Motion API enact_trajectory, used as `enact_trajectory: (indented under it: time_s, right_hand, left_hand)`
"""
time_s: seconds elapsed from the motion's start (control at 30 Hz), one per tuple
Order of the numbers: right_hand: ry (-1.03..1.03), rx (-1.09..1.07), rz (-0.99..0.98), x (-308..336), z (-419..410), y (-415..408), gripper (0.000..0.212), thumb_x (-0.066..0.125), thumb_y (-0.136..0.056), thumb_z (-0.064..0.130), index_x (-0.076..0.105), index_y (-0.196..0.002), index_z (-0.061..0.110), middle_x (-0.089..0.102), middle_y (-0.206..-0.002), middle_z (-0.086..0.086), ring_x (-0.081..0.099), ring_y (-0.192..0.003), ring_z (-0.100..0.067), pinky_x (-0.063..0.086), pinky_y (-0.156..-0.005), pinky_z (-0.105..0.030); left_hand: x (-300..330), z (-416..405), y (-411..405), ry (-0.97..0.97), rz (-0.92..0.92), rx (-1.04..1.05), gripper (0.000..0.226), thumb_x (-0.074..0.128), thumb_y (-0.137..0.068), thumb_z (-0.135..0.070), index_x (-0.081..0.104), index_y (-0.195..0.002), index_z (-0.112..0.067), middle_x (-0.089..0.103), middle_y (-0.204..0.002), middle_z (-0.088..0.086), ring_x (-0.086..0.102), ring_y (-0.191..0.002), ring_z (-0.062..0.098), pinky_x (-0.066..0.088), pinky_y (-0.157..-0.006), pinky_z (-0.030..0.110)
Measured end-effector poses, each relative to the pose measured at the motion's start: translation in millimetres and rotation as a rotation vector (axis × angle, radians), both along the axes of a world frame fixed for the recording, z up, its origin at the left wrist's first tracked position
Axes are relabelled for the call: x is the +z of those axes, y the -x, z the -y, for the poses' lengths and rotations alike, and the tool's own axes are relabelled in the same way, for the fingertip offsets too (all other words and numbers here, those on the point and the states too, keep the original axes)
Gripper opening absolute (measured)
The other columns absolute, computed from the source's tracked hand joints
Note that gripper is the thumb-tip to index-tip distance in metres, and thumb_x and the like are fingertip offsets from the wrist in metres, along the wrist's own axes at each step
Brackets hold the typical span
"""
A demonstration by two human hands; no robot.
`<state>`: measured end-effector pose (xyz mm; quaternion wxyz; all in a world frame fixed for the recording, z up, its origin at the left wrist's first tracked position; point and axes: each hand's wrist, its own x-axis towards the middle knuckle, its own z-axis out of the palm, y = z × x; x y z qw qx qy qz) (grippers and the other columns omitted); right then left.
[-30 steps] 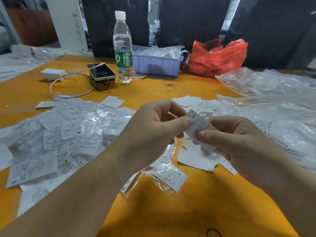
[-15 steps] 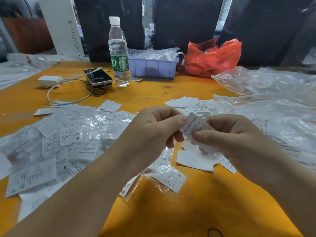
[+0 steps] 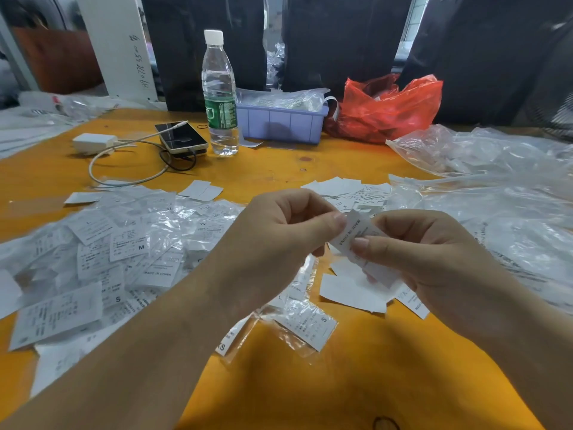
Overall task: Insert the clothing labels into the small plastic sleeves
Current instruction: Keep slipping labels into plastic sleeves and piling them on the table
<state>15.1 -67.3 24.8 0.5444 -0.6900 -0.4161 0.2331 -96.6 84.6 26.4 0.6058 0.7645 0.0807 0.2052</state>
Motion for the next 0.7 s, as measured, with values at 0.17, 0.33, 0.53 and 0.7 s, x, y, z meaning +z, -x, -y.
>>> enact_trajectory:
  time_s: [0.17, 0.33, 0.53, 0.7]
  right_hand:
    - [-0.009, 0.007, -0.016, 1, 0, 0, 0.022, 0.07, -0.071, 0.032, 0.077, -0.082, 0.015, 0.062, -0.081, -0.022, 0.053, -0.069, -0.02, 0.037, -0.065, -0.042]
    - [-0.009, -0.009, -0.011, 0, 1, -1, 0.023, 0.069, -0.071, 0.031, 0.075, -0.081, 0.012, 0.06, -0.077, -0.02, 0.052, -0.069, -0.023, 0.036, -0.065, -0.044]
    - [-0.035, 0.021, -0.037, 1, 0, 0, 0.026, 0.068, -0.073, 0.026, 0.072, -0.079, 0.002, 0.054, -0.069, -0.021, 0.049, -0.066, -0.024, 0.035, -0.057, -0.033]
    - [-0.024, 0.007, -0.031, -2, -1, -1, 0.029, 0.068, -0.072, 0.027, 0.072, -0.083, 0.001, 0.055, -0.075, -0.028, 0.051, -0.069, -0.026, 0.034, -0.06, -0.036]
  left_hand:
    - [1, 0, 0, -0.03, 0.062, 0.044, 0.012, 0.065, -0.09, -0.015, 0.069, -0.079, -0.013, 0.061, -0.053, -0.015, 0.052, -0.048, -0.001, 0.037, -0.045, 0.007]
    - [1, 5, 1, -0.134, 0.063, 0.056, 0.011, 0.067, -0.088, -0.02, 0.071, -0.078, -0.016, 0.064, -0.058, -0.011, 0.056, -0.051, 0.002, 0.041, -0.044, 0.012]
    - [-3, 9, 2, -0.361, 0.13, 0.087, 0.012, 0.07, -0.088, -0.019, 0.07, -0.076, -0.019, 0.054, -0.05, -0.002, 0.041, -0.043, 0.007, 0.03, -0.042, 0.018]
    - [-5, 8, 3, -0.5, 0.13, 0.092, 0.011, 0.069, -0.089, -0.022, 0.072, -0.078, -0.023, 0.047, -0.048, -0.007, 0.039, -0.043, 0.006, 0.026, -0.044, 0.01]
